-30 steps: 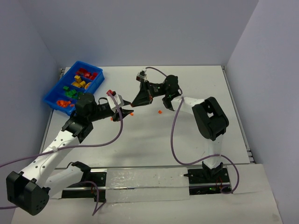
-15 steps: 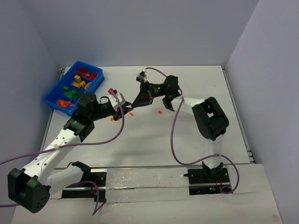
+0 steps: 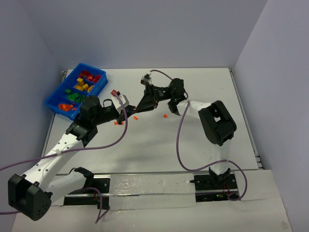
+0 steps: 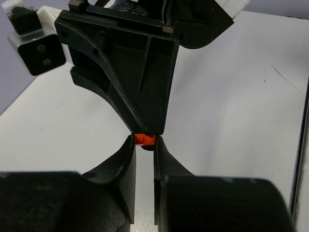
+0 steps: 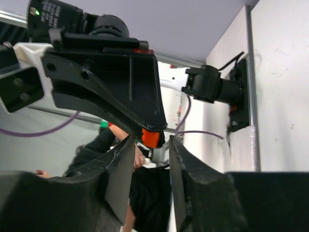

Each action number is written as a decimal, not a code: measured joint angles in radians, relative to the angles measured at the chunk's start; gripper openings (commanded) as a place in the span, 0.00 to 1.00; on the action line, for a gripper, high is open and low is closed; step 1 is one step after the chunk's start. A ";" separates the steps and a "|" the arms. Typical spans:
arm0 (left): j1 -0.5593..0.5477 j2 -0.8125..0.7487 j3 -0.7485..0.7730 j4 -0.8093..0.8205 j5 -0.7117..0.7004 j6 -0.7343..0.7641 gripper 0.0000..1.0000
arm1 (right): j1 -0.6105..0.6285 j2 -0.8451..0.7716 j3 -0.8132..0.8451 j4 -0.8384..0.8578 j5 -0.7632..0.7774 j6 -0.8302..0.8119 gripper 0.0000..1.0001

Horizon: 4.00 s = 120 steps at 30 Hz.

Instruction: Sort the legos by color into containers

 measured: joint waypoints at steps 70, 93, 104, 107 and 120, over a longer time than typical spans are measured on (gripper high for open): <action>0.775 0.893 0.877 -0.828 -0.326 0.279 0.48 | -0.257 -0.226 0.230 -1.765 1.009 -1.661 1.00; -0.251 1.022 0.771 -0.493 -0.425 -0.265 0.79 | -0.642 -0.278 0.204 -1.788 0.963 -1.631 1.00; -0.292 1.190 0.934 -0.471 -0.546 -0.312 0.69 | -0.643 -0.278 0.204 -1.789 0.949 -1.627 1.00; -0.298 1.217 0.949 -0.462 -0.553 -0.310 0.63 | -0.643 -0.278 0.203 -1.789 0.945 -1.627 1.00; -0.302 1.271 0.973 -0.450 -0.562 -0.302 0.46 | -0.645 -0.278 0.202 -1.793 0.941 -1.627 1.00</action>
